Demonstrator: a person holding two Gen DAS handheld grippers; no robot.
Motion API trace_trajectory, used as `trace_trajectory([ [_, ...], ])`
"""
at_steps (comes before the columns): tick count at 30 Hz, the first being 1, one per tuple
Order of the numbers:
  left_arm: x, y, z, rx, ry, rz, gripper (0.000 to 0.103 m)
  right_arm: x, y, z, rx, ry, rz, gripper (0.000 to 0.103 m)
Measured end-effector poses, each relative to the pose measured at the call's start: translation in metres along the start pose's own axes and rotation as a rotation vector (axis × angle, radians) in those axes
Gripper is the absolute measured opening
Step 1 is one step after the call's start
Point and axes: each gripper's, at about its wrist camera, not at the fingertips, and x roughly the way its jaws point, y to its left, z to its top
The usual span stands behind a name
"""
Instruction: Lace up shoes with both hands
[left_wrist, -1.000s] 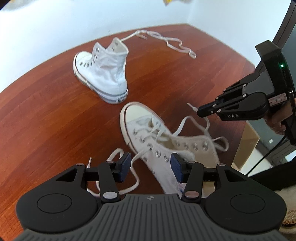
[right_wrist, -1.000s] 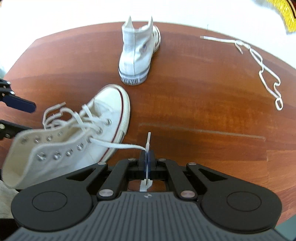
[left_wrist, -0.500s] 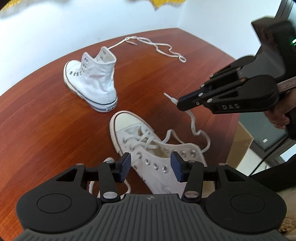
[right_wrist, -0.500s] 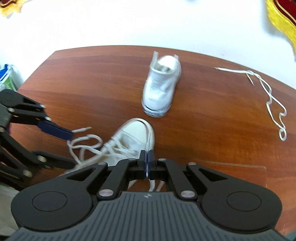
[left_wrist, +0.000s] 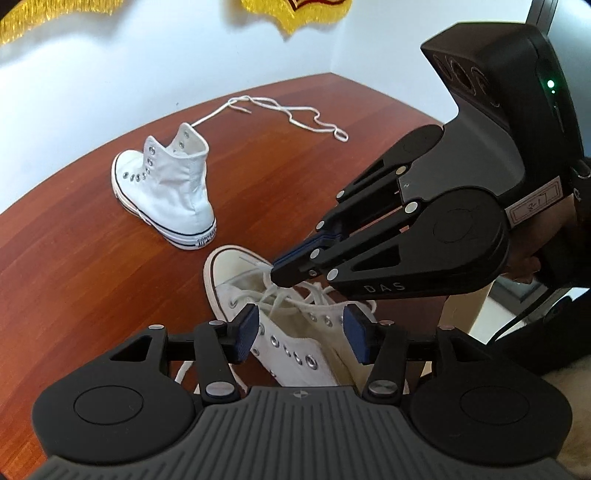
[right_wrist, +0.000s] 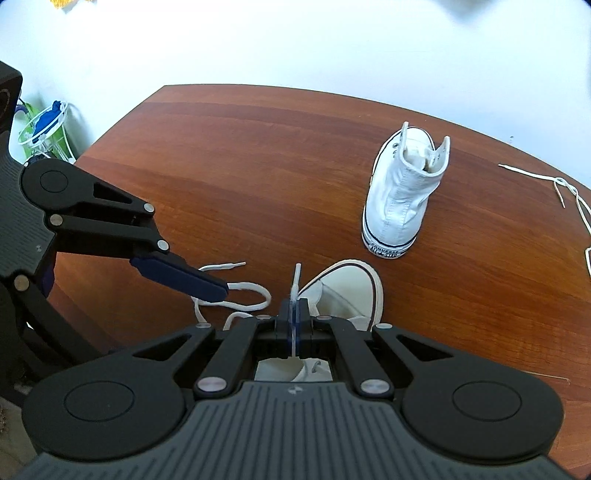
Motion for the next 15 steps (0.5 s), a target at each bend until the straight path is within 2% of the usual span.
trace_trajectory([
  [9, 0.014, 0.015, -0.007, -0.062, 0.112, 0.088, 0.053, 0.011, 0.007, -0.009, -0.015, 0.047, 0.033, 0.001],
  [15, 0.016, 0.017, -0.009, -0.059, 0.130, 0.107, 0.053, 0.012, 0.013, -0.017, -0.052, 0.091, 0.058, 0.001],
])
